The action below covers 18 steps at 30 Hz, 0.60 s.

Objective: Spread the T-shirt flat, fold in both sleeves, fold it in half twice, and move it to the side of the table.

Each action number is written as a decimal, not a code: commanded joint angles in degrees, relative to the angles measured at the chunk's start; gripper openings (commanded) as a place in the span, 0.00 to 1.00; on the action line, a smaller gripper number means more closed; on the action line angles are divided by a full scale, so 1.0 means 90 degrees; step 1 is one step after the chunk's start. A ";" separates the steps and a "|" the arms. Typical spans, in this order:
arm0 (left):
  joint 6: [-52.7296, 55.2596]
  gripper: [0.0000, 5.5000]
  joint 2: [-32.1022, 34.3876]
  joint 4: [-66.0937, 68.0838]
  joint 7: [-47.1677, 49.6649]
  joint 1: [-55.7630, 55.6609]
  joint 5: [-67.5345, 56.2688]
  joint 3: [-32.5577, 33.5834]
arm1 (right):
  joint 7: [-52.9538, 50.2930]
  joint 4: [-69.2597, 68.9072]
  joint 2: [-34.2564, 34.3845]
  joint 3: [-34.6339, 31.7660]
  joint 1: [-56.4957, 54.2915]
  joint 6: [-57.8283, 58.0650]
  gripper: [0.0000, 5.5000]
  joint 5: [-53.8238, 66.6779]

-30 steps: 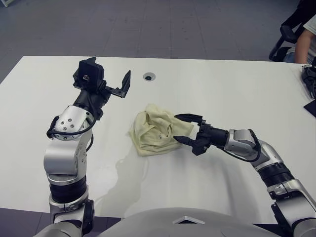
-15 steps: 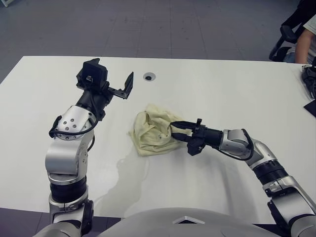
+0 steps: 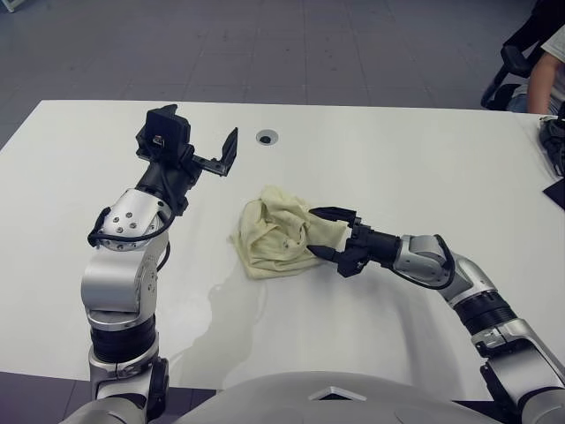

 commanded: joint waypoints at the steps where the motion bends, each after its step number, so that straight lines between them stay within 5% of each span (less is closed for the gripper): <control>1: 0.0042 0.98 0.0024 -0.0003 0.0015 0.0084 -0.0009 -0.0086 | 0.0028 -0.0043 0.0122 0.0048 -0.0141 0.0169 0.72 0.0034; 18: 0.0156 0.98 0.0044 -0.0141 0.0052 0.0150 -0.0046 -0.0172 | 0.0142 -0.0139 0.0112 0.0124 0.0043 0.0349 0.19 0.0171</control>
